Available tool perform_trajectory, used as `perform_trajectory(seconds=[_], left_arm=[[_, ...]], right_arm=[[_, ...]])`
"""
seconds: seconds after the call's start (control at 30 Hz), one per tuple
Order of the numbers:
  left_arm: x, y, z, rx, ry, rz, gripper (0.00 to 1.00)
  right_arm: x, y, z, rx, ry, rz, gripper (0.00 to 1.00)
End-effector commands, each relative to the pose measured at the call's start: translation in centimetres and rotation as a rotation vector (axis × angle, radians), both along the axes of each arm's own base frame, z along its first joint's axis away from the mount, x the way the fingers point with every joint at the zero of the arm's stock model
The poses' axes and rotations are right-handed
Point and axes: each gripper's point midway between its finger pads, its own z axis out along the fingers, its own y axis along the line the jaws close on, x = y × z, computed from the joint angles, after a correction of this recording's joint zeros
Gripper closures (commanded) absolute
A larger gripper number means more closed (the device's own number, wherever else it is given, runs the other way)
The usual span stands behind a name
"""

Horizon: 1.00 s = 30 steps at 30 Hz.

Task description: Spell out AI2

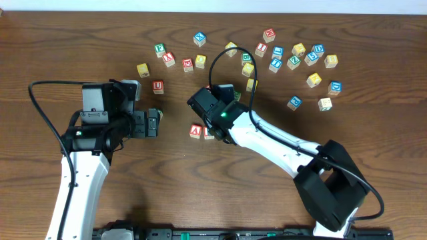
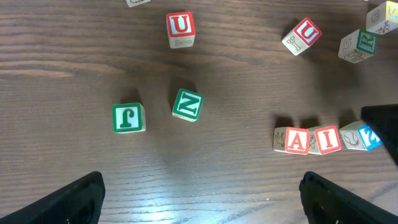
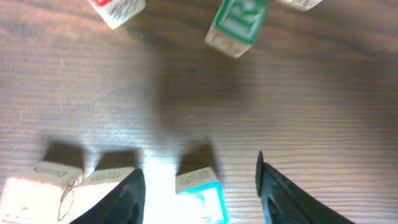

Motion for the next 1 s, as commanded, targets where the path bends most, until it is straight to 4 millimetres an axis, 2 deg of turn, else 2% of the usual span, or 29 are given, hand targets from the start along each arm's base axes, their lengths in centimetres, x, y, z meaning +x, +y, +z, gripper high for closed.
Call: perform_trajectory(seconds=[0.0,0.1,0.2,0.33,0.37,0.5,0.8,0.97], left_arm=[[0.1,0.1,0.1,0.005,-0.004,-0.012,0.02],[0.1,0.1,0.1,0.005,-0.004,-0.012,0.02],[0.1,0.1,0.1,0.005,-0.004,-0.012,0.02],[0.1,0.1,0.1,0.005,-0.004,-0.012,0.02],[0.1,0.1,0.1,0.005,-0.004,-0.012,0.02],[0.1,0.1,0.1,0.005,-0.004,-0.012,0.02],[0.1,0.1,0.1,0.005,-0.004,-0.012,0.02],[0.1,0.1,0.1,0.005,-0.004,-0.012,0.02]], right_arm=[[1.3,-1.1,2.8,-0.038,-0.109,-0.046,0.53],[1.5,-2.2,3.7,-0.071,-0.141,-0.080,0.59],[1.3,-3.3,4.0,-0.087,-0.135,-0.113,0.72],[0.8,-5.0,3.6,-0.111,-0.101,-0.174,0.97],[0.6,-5.5,3.5,-0.118,-0.091,-0.191,0.99],[-0.4,-6.4,3.1,-0.136,-0.044,-0.228,0.99],[-1.8,-6.3,1.7,-0.106,0.024,-0.247,0.99],[-2.7,-6.6,0.0,-0.094,0.055,-0.256,0.99]])
